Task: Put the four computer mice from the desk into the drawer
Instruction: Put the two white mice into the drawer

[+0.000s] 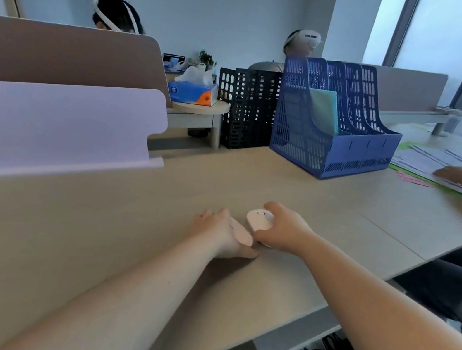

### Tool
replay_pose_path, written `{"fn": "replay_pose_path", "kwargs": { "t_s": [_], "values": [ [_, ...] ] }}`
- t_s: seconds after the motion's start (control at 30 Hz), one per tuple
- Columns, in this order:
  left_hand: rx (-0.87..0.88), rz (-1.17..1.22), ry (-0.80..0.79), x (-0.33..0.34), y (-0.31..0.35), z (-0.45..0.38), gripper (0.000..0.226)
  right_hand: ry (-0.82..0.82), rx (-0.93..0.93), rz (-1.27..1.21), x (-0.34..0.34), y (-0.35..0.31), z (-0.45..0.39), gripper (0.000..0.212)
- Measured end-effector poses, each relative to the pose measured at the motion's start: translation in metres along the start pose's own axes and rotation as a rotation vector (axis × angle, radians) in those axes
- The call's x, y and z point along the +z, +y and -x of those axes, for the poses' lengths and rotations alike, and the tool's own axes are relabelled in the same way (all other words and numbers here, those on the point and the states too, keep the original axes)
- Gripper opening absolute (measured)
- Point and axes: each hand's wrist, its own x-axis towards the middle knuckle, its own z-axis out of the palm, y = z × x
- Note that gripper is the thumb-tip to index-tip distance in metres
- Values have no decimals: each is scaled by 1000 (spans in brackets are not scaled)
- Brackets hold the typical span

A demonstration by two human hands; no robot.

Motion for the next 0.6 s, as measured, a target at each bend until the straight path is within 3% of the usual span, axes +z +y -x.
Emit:
{"fn": "replay_pose_path", "kwargs": {
  "t_s": [0.23,0.6],
  "values": [
    [-11,25,43,1,5,6,113,6,27,-12,-9,7,6,81],
    [170,-28,109,20,74,73,103,48,84,-51,-62,67,79,84]
  ]
}}
